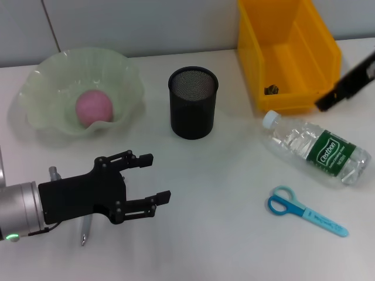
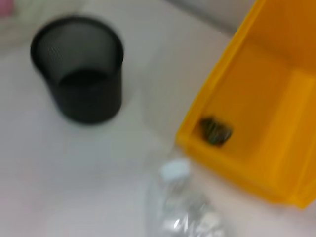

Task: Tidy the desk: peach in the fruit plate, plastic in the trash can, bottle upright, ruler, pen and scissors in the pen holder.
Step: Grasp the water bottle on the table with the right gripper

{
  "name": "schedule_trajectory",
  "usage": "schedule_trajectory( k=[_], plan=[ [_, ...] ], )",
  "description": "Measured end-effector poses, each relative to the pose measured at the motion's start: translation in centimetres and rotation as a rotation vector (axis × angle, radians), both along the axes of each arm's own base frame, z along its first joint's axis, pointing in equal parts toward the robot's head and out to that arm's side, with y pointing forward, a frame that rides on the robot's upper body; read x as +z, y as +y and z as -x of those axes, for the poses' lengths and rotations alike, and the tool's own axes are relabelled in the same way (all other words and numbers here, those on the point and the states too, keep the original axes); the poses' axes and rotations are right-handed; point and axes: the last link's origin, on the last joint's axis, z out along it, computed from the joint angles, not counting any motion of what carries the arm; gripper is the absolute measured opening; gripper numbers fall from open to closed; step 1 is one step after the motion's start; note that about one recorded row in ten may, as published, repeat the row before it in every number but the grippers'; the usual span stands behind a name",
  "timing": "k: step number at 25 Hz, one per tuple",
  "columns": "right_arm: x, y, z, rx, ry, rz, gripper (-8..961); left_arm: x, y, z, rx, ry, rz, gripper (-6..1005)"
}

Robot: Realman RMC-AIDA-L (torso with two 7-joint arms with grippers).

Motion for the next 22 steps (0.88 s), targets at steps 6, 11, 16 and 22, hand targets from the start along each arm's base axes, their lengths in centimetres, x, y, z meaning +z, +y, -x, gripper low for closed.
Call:
schedule_trajectory(
  k=[6, 11, 16, 22],
  plan=[
    [-1.7, -0.2, -2.3, -0.087, -0.016, 0.077, 824, 0.0, 0.0, 0.0, -0.001, -0.001, 0.000, 810],
    [-2.4, -0.5, -3.7, -0.129, -0.027, 0.100, 821, -0.1, 0.1, -0.2, -0.004, -0.003, 0.000, 810],
    [-2.5, -0.6, -4.8, -0.156, -0.030, 0.098, 817, -0.1, 0.2, -0.3, -0.009, -0.003, 0.000, 810],
    [-2.4, 0.1, -5.9, -0.167, -0.027, 0.069, 813, -0.1, 0.2, -0.4, -0.010, -0.003, 0.001, 811]
  ],
)
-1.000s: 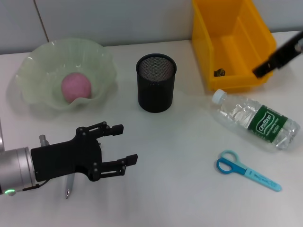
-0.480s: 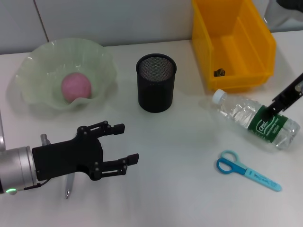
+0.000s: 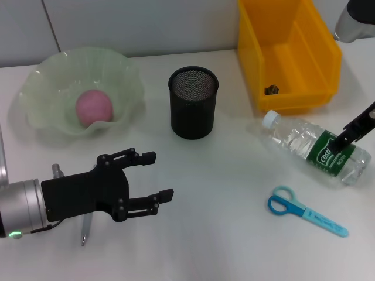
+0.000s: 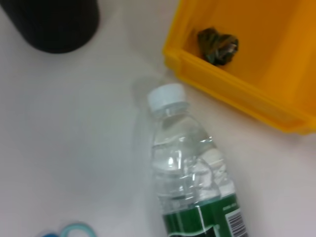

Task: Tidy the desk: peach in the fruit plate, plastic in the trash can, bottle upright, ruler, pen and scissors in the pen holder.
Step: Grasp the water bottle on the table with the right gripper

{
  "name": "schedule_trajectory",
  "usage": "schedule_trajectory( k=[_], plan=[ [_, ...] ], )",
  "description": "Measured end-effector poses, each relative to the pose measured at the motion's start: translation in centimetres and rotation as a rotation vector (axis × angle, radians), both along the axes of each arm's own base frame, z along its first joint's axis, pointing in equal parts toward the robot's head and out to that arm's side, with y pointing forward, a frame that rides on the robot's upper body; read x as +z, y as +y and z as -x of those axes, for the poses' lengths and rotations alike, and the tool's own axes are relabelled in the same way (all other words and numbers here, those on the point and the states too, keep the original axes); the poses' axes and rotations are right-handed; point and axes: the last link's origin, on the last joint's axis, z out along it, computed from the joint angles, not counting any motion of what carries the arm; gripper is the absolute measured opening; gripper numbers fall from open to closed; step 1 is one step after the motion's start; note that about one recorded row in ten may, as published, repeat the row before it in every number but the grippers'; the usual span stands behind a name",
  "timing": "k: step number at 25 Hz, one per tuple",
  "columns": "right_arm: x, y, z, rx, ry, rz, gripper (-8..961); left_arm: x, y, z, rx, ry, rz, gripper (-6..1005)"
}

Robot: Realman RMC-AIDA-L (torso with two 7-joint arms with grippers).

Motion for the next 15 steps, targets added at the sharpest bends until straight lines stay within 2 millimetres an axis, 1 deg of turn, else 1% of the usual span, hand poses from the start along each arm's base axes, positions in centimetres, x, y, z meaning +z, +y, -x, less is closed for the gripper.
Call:
schedule_trajectory(
  k=[1, 6, 9, 14, 15],
  plan=[
    [-0.4, 0.3, -0.5, -0.011, 0.003, -0.001, 812, 0.0, 0.0, 0.0, 0.000, 0.000, 0.000, 811],
    [-1.2, 0.8, -1.1, -0.014, 0.010, -0.005, 809, 0.0, 0.0, 0.0, 0.000, 0.000, 0.000, 811],
    [-1.5, 1.0, -1.2, -0.010, 0.011, -0.008, 807, 0.0, 0.0, 0.0, 0.001, 0.000, 0.001, 811],
    [-2.8, 1.5, -1.7, -0.027, 0.013, 0.019, 803, 0.0, 0.0, 0.0, 0.000, 0.001, 0.001, 810],
    [-2.8, 1.5, -1.7, -0.027, 0.013, 0.019, 803, 0.0, 0.0, 0.0, 0.000, 0.001, 0.001, 810]
  ],
)
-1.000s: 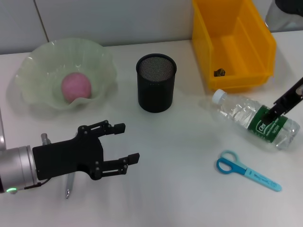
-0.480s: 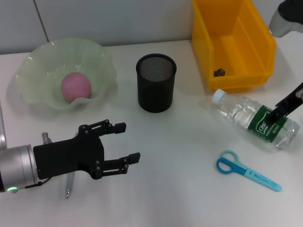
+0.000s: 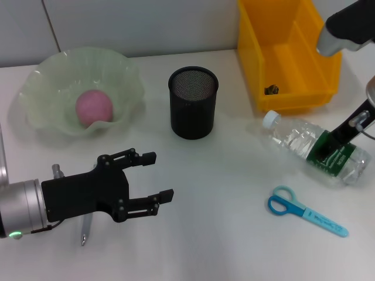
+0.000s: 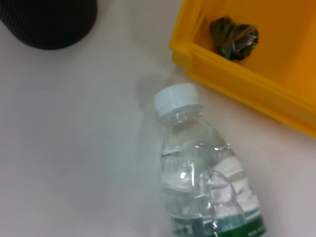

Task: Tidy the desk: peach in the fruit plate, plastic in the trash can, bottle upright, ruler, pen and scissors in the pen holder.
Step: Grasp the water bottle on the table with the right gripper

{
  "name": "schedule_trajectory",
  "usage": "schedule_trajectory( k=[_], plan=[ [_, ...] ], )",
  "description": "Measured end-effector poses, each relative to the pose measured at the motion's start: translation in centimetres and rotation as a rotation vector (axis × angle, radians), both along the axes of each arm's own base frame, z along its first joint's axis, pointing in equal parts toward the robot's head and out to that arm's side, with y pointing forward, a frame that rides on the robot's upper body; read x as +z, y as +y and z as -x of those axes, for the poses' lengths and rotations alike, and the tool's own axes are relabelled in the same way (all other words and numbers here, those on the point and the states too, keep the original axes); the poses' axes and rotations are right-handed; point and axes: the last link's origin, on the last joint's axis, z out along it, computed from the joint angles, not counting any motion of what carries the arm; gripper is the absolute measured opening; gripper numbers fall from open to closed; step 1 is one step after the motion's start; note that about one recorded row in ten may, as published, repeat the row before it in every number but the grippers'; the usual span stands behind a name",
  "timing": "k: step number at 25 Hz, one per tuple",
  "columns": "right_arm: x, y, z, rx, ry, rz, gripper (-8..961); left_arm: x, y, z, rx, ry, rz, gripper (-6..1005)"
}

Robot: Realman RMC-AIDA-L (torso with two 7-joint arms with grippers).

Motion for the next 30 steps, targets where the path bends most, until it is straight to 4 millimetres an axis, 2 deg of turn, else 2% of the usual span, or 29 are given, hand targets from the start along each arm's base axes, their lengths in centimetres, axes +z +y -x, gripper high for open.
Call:
schedule_trajectory(
  k=[6, 30],
  plan=[
    [-1.1, 0.6, -0.1, -0.001, -0.002, 0.029, 798, 0.0, 0.0, 0.0, -0.001, 0.001, 0.001, 810],
    [-2.8, 0.6, -1.0, -0.008, 0.001, 0.062, 782, 0.0, 0.0, -0.1, -0.003, 0.001, 0.001, 811]
  ],
)
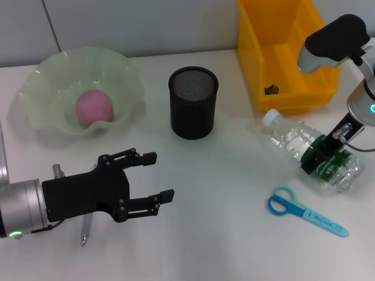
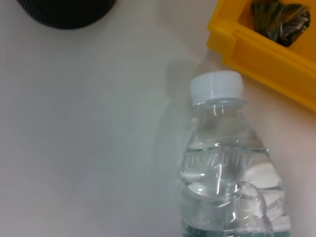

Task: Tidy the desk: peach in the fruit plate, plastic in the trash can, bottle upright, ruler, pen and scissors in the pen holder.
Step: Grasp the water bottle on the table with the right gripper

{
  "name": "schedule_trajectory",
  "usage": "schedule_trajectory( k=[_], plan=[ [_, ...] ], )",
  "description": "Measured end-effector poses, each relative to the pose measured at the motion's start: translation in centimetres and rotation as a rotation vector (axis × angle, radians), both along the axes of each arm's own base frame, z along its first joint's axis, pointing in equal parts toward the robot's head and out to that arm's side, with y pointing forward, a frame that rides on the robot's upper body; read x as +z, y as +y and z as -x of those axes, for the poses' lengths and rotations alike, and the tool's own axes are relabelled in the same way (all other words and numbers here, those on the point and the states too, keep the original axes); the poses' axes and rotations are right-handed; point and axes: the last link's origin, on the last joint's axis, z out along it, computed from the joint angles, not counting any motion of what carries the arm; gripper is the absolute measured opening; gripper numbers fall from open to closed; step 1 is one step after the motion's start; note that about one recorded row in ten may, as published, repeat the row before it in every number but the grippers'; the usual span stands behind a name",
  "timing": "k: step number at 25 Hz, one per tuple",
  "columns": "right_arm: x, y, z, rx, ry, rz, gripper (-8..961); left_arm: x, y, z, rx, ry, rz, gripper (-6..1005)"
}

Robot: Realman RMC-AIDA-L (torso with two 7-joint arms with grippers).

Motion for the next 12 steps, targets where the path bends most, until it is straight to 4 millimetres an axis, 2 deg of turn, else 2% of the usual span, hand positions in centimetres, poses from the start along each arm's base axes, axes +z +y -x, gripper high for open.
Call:
schedule_trajectory(
  k=[12],
  plan=[
    [-0.44, -0.03, -0.07, 0.000, 0.001, 0.016, 774, -0.05, -0.02, -0.04, 0.001, -0.002, 0.001, 810]
  ],
)
